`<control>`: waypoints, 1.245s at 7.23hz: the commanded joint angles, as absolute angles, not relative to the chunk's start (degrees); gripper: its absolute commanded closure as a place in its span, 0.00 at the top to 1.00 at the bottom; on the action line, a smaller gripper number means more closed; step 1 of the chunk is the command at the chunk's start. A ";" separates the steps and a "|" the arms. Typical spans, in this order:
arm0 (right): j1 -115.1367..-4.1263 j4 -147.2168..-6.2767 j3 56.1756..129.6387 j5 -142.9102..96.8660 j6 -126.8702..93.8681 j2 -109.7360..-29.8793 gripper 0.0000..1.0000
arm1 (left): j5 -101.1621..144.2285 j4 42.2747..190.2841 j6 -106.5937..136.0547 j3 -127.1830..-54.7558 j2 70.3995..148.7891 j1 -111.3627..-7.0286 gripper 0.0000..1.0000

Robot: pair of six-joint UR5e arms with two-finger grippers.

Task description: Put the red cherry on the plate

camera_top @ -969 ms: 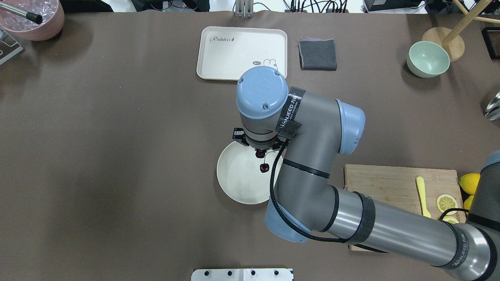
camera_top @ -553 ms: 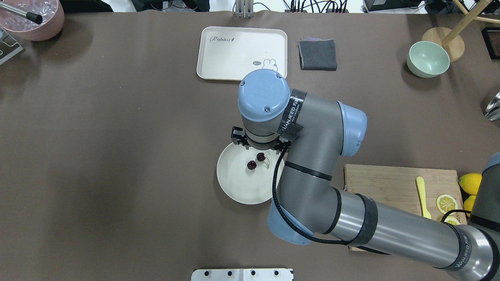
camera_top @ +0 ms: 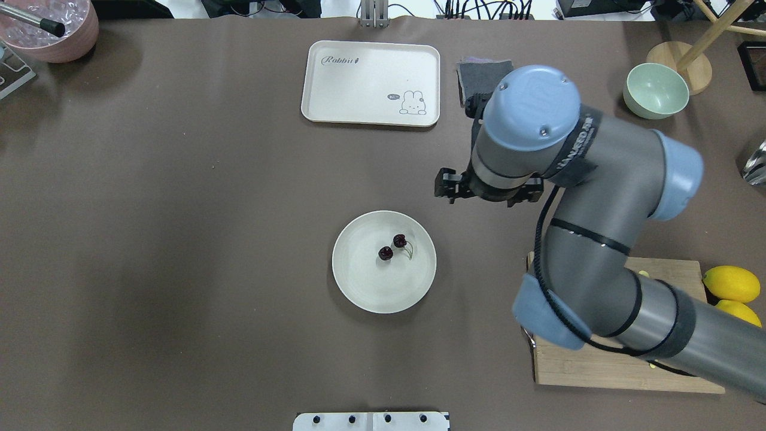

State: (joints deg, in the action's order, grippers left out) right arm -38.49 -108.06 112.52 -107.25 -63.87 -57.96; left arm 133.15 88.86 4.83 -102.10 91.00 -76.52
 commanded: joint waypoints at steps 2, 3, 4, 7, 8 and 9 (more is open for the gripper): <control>-53.75 -108.90 114.43 -115.47 -40.41 -68.78 1.00 | 133.15 88.77 4.75 -102.48 90.97 -76.90 0.99; -57.62 -108.81 114.35 -118.45 -34.77 -72.30 1.00 | 133.15 88.68 4.57 -102.57 90.97 -76.99 0.99; -61.31 -108.55 114.43 -120.30 -29.76 -76.08 1.00 | 133.15 88.51 4.22 -102.57 90.79 -77.17 0.99; -71.24 -108.19 112.34 -122.33 -14.49 -85.23 1.00 | 133.15 88.24 1.42 -103.35 88.52 -80.23 0.99; -74.85 -108.19 109.63 -125.56 -12.85 -86.04 1.00 | 133.07 88.16 1.15 -103.10 88.42 -81.38 0.99; -76.80 -106.37 107.69 -125.86 -7.70 -88.13 1.00 | 132.89 87.98 -2.25 -102.66 87.37 -82.52 0.99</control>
